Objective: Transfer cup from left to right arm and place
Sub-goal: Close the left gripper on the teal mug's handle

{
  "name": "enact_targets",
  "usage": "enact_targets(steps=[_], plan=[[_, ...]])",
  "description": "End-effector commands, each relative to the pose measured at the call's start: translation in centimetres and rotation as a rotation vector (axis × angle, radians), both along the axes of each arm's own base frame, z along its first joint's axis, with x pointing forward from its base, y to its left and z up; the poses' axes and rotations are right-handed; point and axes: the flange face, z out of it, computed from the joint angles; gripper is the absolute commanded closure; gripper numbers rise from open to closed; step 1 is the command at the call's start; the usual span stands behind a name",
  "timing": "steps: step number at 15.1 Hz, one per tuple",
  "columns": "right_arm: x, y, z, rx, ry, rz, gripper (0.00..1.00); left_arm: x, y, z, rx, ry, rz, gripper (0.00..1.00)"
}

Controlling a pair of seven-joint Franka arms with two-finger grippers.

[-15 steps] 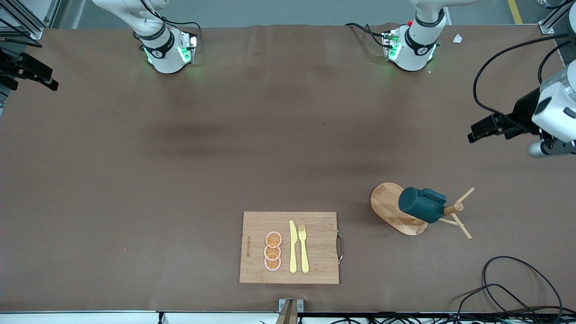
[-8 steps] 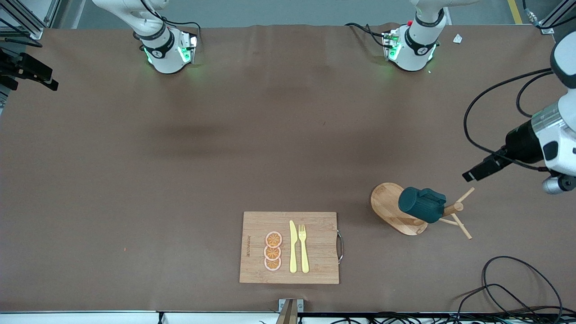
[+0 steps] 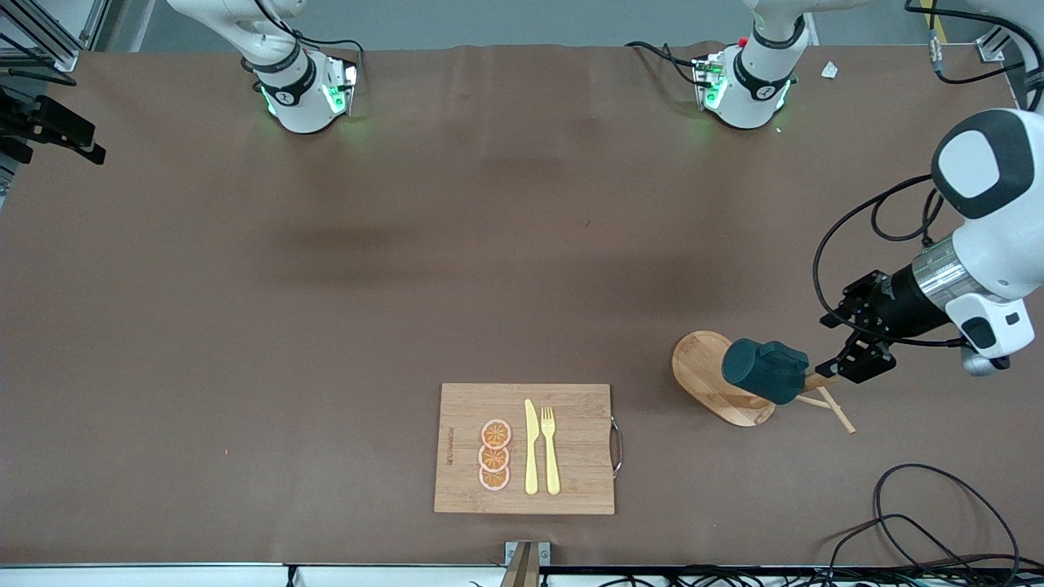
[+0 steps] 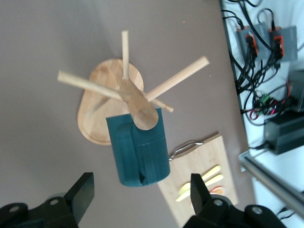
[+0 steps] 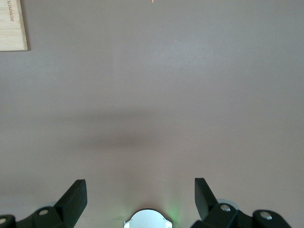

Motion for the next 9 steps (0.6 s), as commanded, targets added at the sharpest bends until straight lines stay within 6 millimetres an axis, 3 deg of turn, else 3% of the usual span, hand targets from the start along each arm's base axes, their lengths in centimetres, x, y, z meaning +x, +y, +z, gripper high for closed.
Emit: enact_targets(steps=[1, 9], plan=[[-0.3, -0.2, 0.3, -0.004, -0.01, 0.006, 0.0, -0.8, -0.1, -1.3, -0.078, 0.031, 0.102, 0.16], [-0.3, -0.2, 0.4, -0.004, -0.012, 0.006, 0.0, -1.0, -0.3, -4.9, -0.087, 0.051, 0.128, 0.38]])
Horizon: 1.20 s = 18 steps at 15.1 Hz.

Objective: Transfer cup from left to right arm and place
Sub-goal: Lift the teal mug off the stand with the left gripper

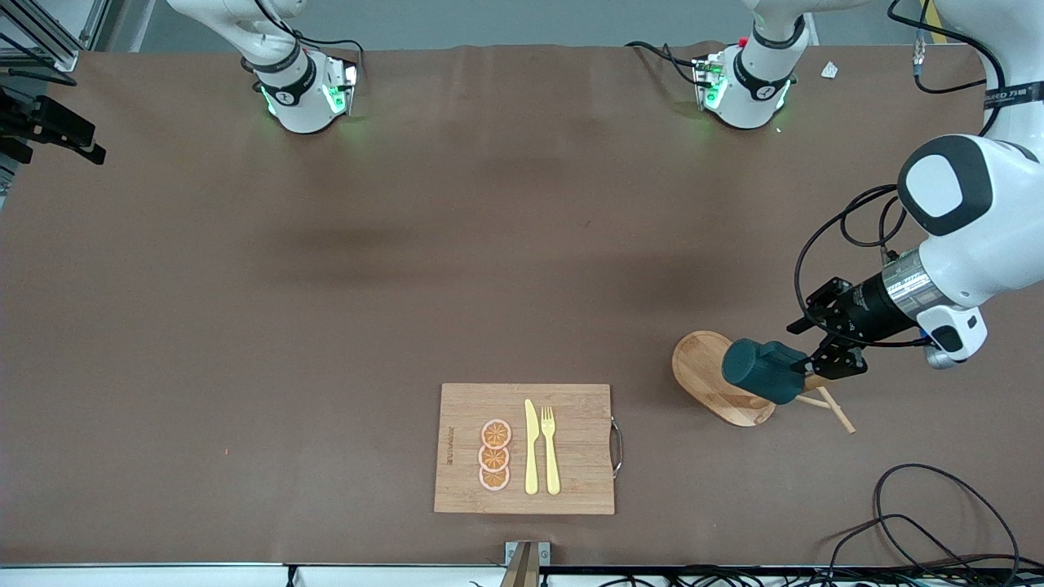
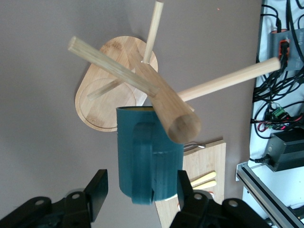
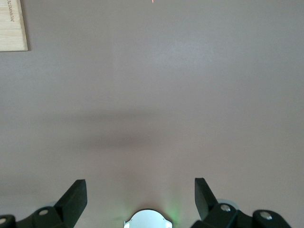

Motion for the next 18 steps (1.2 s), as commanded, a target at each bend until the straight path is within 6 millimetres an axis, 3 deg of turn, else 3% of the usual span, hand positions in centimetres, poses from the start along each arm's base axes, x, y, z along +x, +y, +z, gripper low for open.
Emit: enact_targets(steps=[1, 13, 18], plan=[[-0.4, -0.2, 0.4, -0.004, -0.01, 0.007, 0.0, 0.2, -0.3, -0.8, -0.015, -0.007, 0.027, 0.39], [-0.4, -0.4, 0.5, -0.004, -0.005, -0.01, 0.0, 0.6, -1.5, -1.2, -0.055, -0.01, 0.061, 0.82], [-0.4, -0.7, 0.5, -0.006, -0.005, -0.014, 0.0, 0.5, -2.7, -0.4, -0.067, -0.01, 0.066, 0.9]])
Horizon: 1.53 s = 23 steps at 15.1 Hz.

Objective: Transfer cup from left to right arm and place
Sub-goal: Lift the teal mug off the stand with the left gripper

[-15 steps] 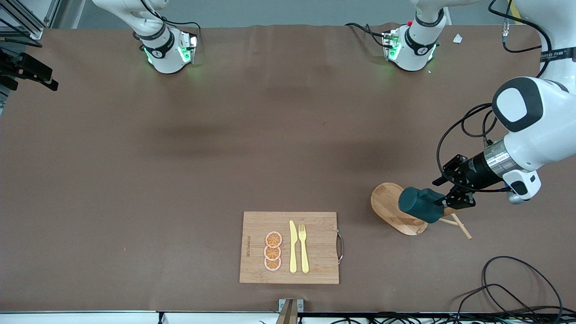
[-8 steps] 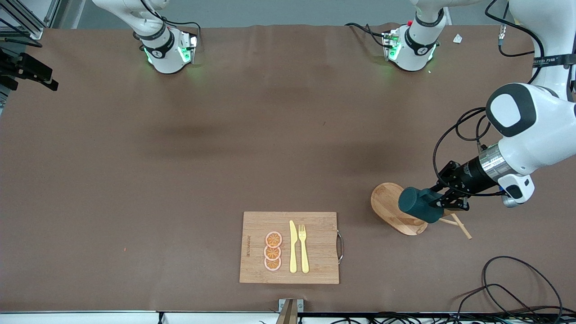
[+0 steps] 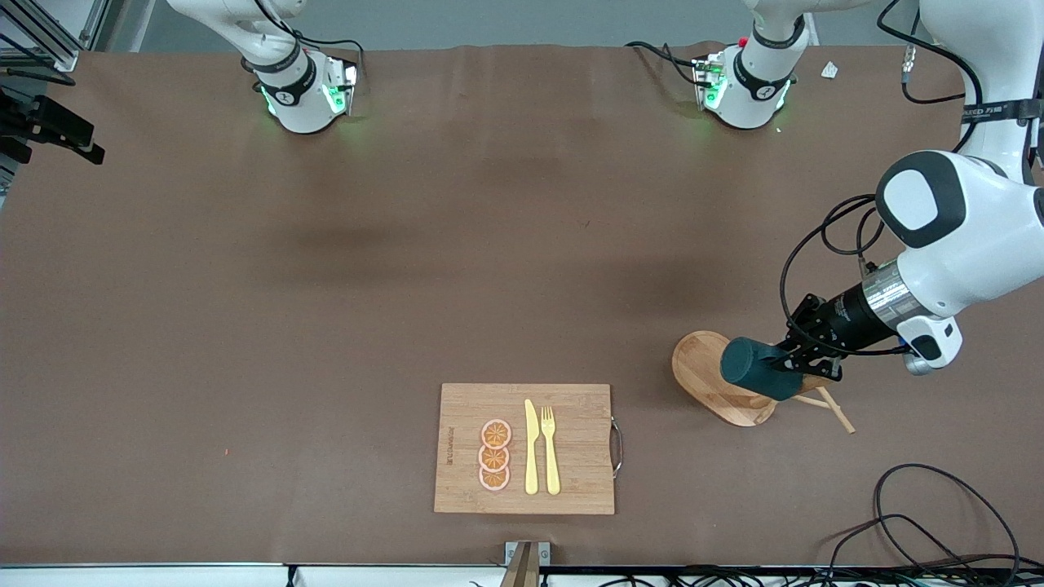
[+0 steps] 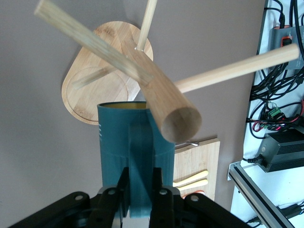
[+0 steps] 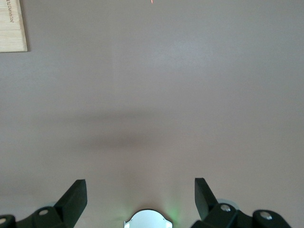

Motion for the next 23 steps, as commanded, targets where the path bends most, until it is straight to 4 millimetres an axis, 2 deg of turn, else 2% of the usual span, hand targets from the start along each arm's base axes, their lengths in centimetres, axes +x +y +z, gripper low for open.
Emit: enact_targets(steps=[1, 4, 6, 11, 14, 20, 23], plan=[[-0.3, -0.5, 0.4, -0.006, -0.004, -0.01, 0.0, -0.2, -1.7, 1.4, -0.033, -0.007, 0.016, 0.92], [-0.3, -0.6, 0.4, -0.009, -0.003, -0.012, 0.0, -0.7, -3.9, 3.5, -0.055, -0.014, 0.039, 0.94], [0.0, -0.8, -0.8, -0.006, 0.053, -0.015, 0.0, -1.1, -6.1, 4.8, -0.076, -0.013, 0.043, 0.94], [0.9, -1.6, -2.1, -0.005, 0.075, -0.024, 0.0, -2.5, -13.1, 8.4, -0.114, -0.049, -0.04, 0.94], [3.1, -1.9, -4.5, 0.005, 0.109, -0.025, 0.0, -4.1, -18.5, 9.8, -0.093, -0.09, -0.143, 0.94], [6.0, -3.8, -5.8, -0.011, 0.039, -0.049, 0.0, -5.9, -27.7, 8.1, 0.048, -0.165, -0.339, 0.94], [7.2, -5.2, -7.4, -0.009, 0.029, -0.07, 0.0, -7.0, -32.6, 6.9, 0.133, -0.239, -0.455, 0.94]])
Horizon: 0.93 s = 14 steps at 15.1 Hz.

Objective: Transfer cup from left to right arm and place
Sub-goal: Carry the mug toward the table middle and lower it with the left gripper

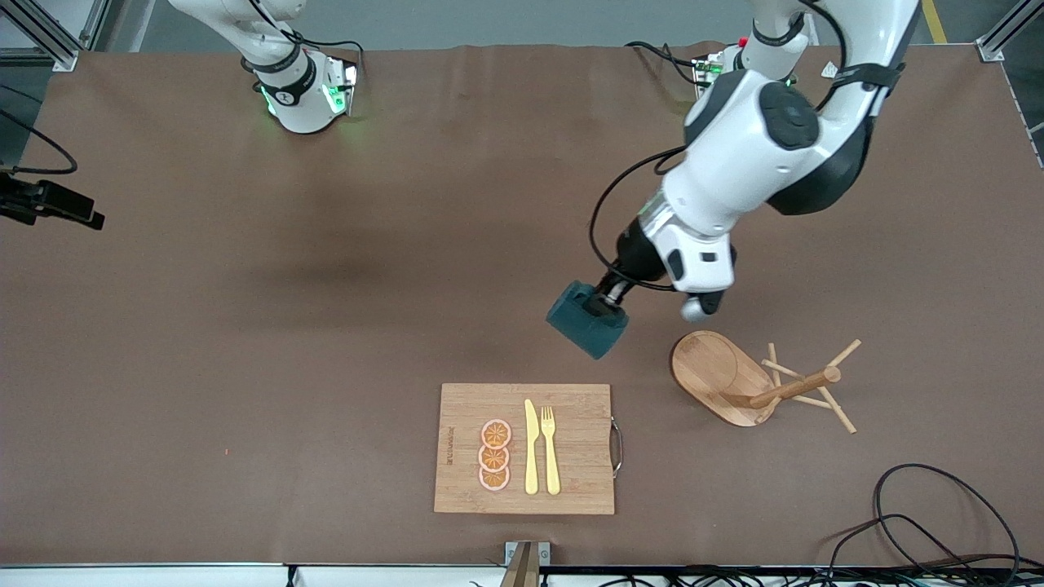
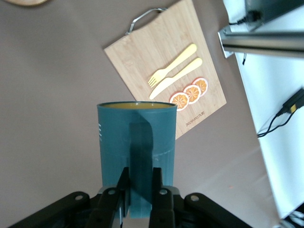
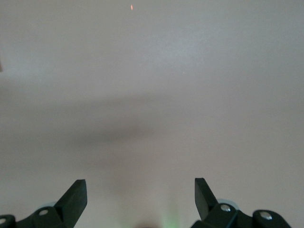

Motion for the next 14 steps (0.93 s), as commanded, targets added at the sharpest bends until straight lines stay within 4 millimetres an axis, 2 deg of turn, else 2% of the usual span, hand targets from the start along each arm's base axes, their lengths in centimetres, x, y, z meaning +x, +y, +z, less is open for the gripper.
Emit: enact_targets(steps=[1, 3, 6, 7, 9, 14], plan=[[0.8, -1.7, -0.7, -0.002, 0.0, -0.014, 0.0, -0.1, -4.6, -0.7, 0.056, -0.109, -0.094, 0.94], [1.9, -2.0, -3.2, 0.001, 0.037, -0.015, 0.0, -1.8, -8.6, -1.8, 0.099, -0.229, -0.189, 0.94], [2.2, -3.0, -3.5, -0.002, 0.02, -0.034, 0.0, -4.9, -14.1, -4.9, 0.184, -0.433, -0.372, 0.95], [2.5, -3.1, -4.3, -0.002, 0.033, -0.035, 0.0, -5.8, -15.5, -5.9, 0.2, -0.491, -0.429, 0.95], [3.3, -3.3, -5.7, -0.001, 0.032, -0.043, 0.0, -7.5, -17.8, -8.2, 0.237, -0.609, -0.548, 0.95], [5.7, -3.5, -11.0, 0.008, 0.054, -0.049, 0.0, -12.2, -23.0, -14.7, 0.354, -0.821, -0.841, 0.94]])
